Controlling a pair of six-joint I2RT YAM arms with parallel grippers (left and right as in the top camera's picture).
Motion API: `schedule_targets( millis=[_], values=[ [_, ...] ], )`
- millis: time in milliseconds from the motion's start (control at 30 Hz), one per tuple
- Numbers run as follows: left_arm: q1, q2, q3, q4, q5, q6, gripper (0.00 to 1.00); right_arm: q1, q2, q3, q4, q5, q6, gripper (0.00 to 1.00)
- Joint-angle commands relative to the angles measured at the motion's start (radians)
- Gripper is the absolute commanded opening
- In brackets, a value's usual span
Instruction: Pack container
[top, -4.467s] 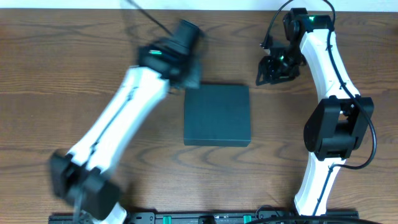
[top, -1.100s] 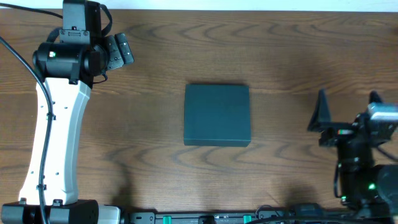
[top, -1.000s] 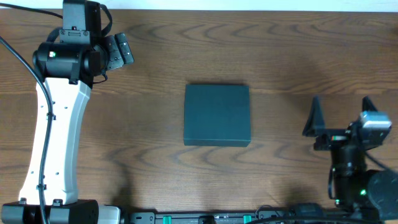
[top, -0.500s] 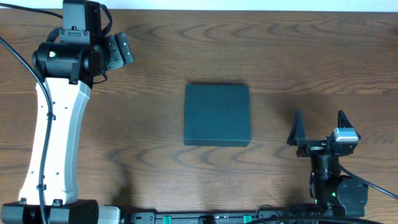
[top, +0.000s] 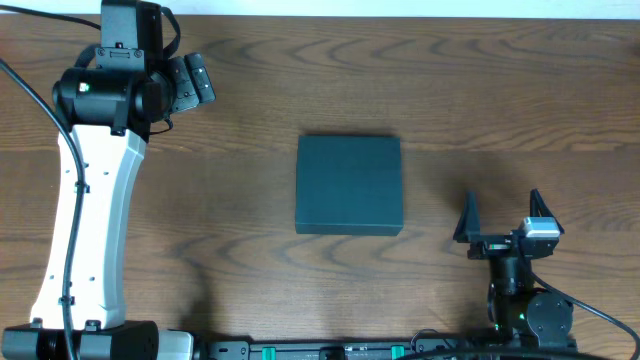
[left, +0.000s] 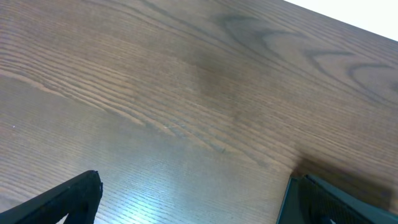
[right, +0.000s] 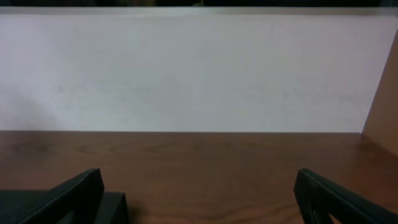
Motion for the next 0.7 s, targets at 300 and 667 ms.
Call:
schedule_targets(
  millis=[300, 667],
  values=[
    [0.002, 0.003, 0.001, -0.002, -0.009, 0.009, 0.99, -0.006, -0.023, -0.060, 0.026, -0.007, 0.040, 0.99],
    [0.002, 0.003, 0.001, -0.002, -0.009, 0.009, 0.99, -0.006, -0.023, -0.116, 0.064, 0.005, 0.094, 0.99]
  ],
)
